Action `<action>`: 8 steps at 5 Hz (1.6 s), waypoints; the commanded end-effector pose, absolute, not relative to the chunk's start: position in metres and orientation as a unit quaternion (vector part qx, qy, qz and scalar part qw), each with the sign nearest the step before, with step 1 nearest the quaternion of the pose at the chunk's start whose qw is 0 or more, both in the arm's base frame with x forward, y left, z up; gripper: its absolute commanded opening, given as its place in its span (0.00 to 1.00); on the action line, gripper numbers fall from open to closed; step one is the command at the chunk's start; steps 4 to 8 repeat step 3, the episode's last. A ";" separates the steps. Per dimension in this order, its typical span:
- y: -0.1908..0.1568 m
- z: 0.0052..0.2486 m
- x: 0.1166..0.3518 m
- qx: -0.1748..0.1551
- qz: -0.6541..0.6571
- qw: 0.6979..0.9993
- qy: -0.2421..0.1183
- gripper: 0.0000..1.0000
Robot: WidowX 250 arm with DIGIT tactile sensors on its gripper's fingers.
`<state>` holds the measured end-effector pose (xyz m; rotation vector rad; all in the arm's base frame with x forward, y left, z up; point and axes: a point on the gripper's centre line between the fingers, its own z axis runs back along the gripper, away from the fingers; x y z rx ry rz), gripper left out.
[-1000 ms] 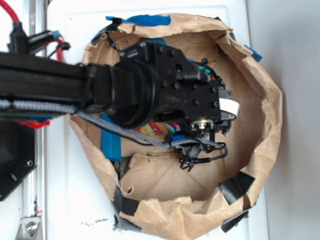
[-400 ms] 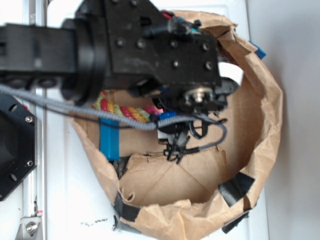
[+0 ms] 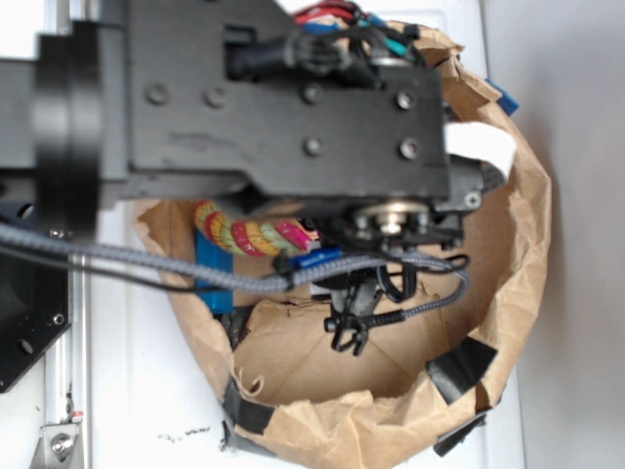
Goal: Grab the multicolored rope.
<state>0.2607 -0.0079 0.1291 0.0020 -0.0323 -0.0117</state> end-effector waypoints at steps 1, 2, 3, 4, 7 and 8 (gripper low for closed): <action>-0.019 0.146 0.269 -0.001 -0.048 0.996 -0.071 0.00; -0.021 0.142 0.271 0.013 -0.049 0.996 -0.076 0.00; -0.020 0.139 0.273 0.004 -0.057 0.996 -0.064 0.00; -0.020 0.139 0.273 0.004 -0.057 0.996 -0.064 0.00; -0.020 0.139 0.273 0.004 -0.057 0.996 -0.064 0.00; -0.020 0.139 0.273 0.004 -0.057 0.996 -0.064 0.00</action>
